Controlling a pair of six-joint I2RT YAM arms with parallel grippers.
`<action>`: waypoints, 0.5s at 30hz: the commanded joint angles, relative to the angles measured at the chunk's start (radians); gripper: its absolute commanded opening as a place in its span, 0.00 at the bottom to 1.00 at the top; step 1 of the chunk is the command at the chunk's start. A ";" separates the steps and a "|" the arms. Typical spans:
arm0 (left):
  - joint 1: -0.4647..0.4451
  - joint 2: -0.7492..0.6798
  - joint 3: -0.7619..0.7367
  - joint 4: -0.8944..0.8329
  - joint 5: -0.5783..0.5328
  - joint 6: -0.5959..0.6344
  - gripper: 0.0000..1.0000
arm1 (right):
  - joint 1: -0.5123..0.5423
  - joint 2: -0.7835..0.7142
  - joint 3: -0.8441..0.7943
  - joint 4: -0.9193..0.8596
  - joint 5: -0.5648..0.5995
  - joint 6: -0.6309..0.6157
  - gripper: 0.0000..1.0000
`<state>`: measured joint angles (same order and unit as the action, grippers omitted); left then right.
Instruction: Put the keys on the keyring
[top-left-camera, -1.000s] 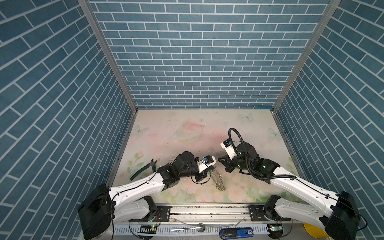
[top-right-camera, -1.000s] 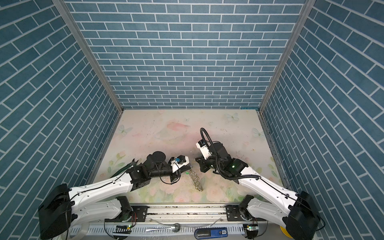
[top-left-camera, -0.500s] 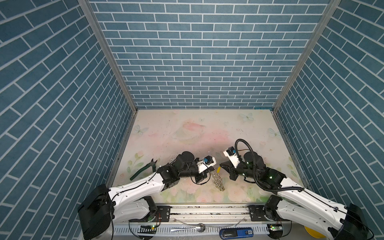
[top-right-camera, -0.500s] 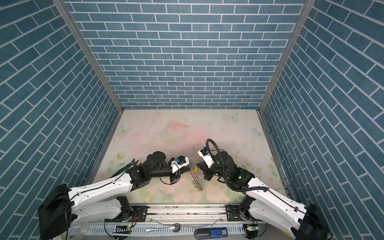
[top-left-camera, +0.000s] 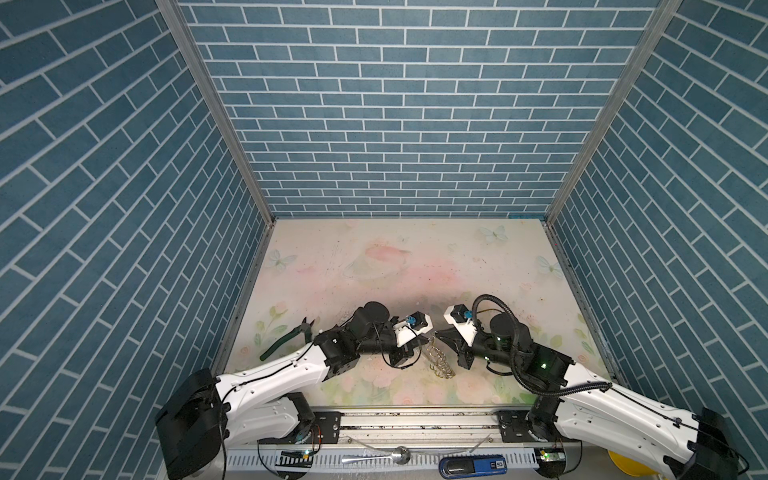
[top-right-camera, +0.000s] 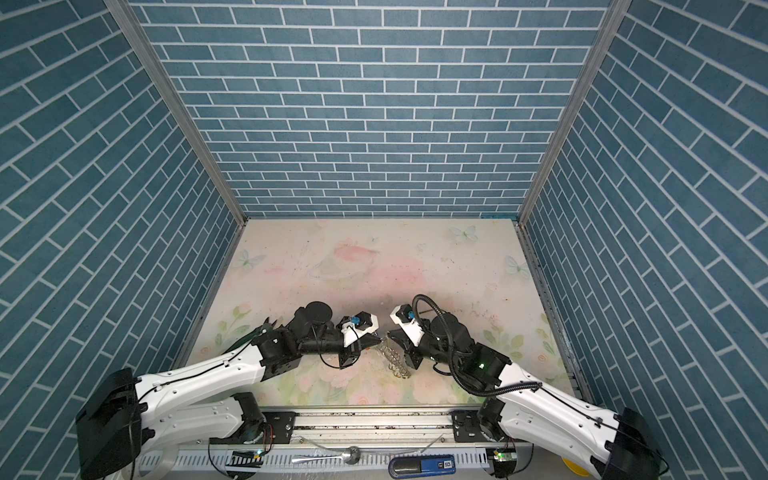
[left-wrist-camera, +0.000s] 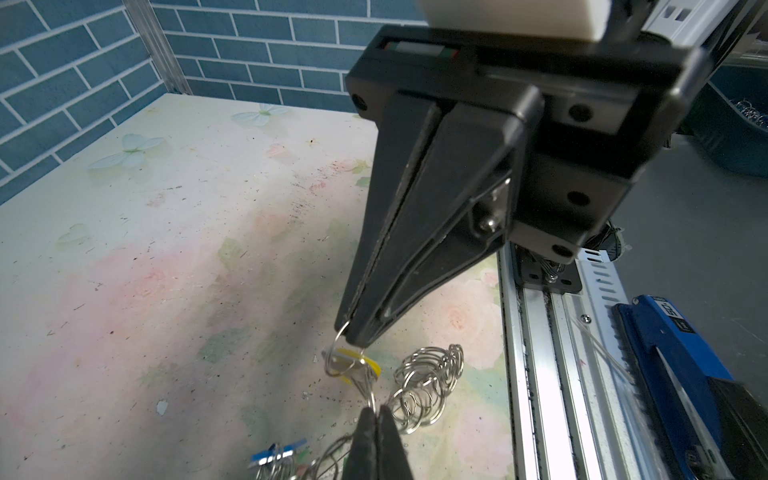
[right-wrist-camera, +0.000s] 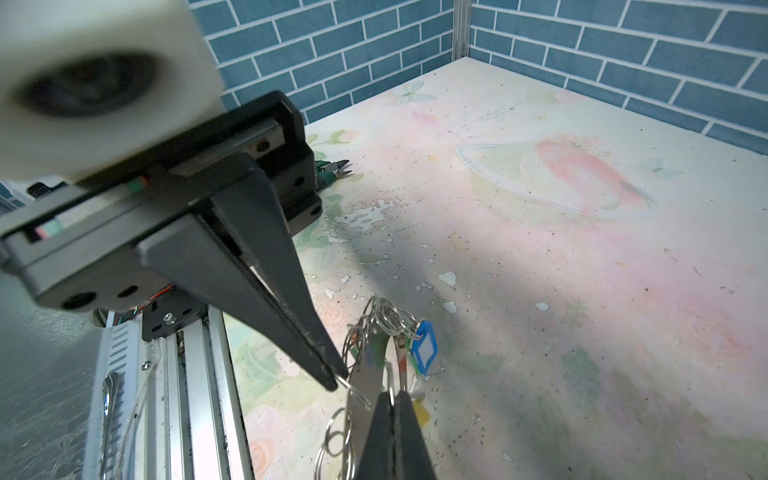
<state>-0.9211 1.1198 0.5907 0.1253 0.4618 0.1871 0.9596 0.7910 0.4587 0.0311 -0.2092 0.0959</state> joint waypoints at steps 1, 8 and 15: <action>0.005 -0.015 0.031 -0.009 -0.015 -0.012 0.00 | 0.013 -0.022 -0.025 0.026 0.025 -0.044 0.00; 0.006 -0.011 0.032 -0.015 -0.043 -0.011 0.00 | 0.019 -0.028 -0.008 -0.002 0.027 -0.024 0.00; 0.008 -0.006 0.032 -0.015 -0.065 -0.011 0.00 | 0.022 -0.028 0.009 -0.023 0.034 -0.013 0.00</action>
<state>-0.9203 1.1183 0.5961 0.1215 0.4110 0.1795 0.9752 0.7731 0.4591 0.0223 -0.1833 0.0963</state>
